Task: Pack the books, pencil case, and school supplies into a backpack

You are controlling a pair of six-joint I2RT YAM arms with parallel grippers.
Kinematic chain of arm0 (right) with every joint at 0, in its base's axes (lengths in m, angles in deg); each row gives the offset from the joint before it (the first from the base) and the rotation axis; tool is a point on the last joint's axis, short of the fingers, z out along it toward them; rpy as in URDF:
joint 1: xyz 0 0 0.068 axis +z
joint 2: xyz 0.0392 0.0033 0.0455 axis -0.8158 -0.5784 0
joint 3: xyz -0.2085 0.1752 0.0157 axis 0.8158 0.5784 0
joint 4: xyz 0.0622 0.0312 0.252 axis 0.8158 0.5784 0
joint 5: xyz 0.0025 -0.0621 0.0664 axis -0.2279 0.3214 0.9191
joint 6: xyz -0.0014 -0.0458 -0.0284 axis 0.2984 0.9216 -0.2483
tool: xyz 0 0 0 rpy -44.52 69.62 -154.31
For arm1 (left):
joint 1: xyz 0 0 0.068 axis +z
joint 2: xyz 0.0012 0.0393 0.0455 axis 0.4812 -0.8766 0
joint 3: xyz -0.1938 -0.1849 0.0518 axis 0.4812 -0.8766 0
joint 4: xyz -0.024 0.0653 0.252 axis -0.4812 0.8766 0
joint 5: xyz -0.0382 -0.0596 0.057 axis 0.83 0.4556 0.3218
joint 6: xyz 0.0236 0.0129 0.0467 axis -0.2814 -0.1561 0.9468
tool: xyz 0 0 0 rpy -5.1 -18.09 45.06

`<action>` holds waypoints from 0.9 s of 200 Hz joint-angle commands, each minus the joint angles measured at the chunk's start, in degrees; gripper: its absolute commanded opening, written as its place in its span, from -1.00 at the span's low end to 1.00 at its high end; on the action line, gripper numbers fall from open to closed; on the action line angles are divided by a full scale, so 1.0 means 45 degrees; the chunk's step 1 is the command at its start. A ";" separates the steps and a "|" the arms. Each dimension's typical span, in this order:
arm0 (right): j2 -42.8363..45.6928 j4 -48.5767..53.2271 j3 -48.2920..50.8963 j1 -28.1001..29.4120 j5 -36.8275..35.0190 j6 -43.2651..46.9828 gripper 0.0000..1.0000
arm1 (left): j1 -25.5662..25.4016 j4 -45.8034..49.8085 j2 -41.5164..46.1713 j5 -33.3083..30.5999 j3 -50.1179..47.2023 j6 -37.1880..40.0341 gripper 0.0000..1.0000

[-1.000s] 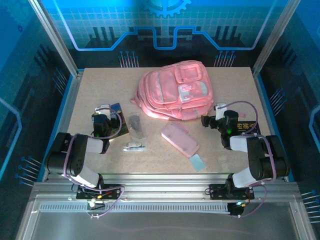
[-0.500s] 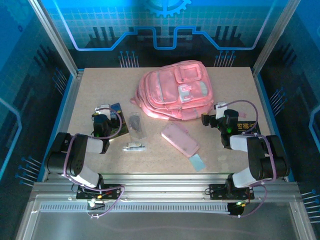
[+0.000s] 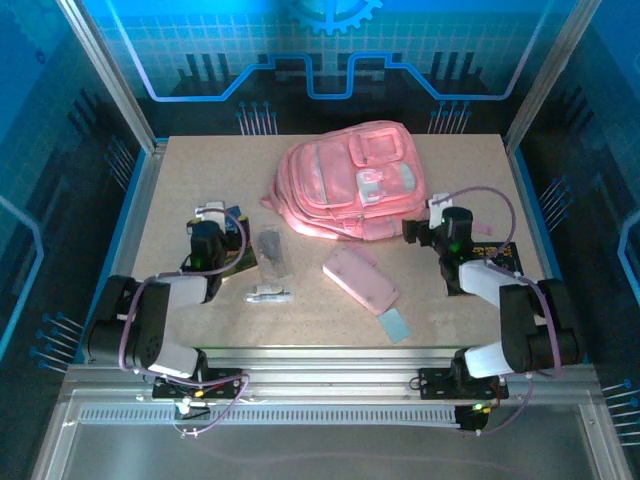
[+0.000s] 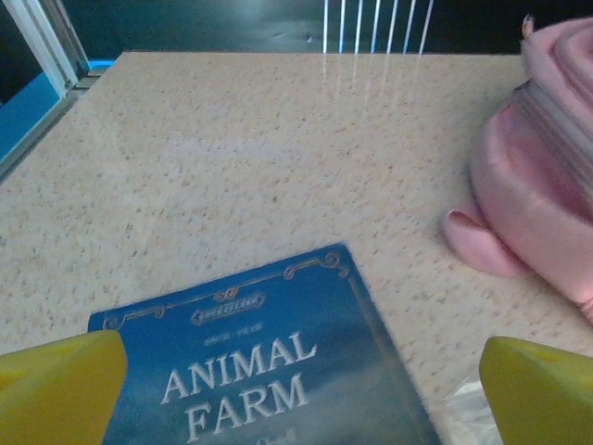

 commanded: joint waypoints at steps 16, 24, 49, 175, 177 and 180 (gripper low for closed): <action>0.0878 0.6780 -0.2983 0.1091 -0.1904 -0.3378 1.00 | -0.0472 0.5388 0.1065 -0.0535 0.2685 -0.2033 0.98; 0.0879 0.7735 -0.3432 0.1125 -0.1400 -0.4496 1.00 | -0.0569 0.5986 0.1116 -0.0432 0.2963 -0.2699 0.98; 0.0817 0.8549 -0.3557 0.1520 0.0544 -0.7893 1.00 | -0.0817 0.6910 0.1277 0.0087 0.3276 -0.4695 0.98; -0.4079 0.0307 -0.2279 0.3255 0.1406 -1.7900 0.86 | -0.1638 0.6854 0.3535 0.2888 0.1624 -0.9019 0.98; -0.4208 0.0198 -0.2315 0.3246 0.1426 -1.7939 0.83 | -0.1655 0.6811 0.3535 0.2918 0.1579 -0.9070 0.98; -0.4383 -0.0034 -0.2338 0.3243 0.1458 -1.7998 0.78 | -0.1660 0.6757 0.3547 0.2973 0.1535 -0.9162 0.98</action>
